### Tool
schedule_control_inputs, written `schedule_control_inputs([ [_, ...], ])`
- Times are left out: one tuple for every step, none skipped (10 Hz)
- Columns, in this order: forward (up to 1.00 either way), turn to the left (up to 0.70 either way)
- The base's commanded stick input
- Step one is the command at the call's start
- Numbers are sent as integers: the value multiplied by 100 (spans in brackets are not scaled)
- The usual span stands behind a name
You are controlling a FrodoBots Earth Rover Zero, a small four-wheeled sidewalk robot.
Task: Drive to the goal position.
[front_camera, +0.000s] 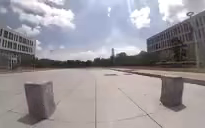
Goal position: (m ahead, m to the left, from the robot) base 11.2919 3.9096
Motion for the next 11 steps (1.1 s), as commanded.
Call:
schedule_control_inputs([
  [70, 0],
  [70, 0],
  [70, 0],
  [70, 0],
  [70, 0],
  [70, 0],
  [70, 0],
  [70, 0],
  [70, 0],
  [70, 27],
  [70, 35],
])
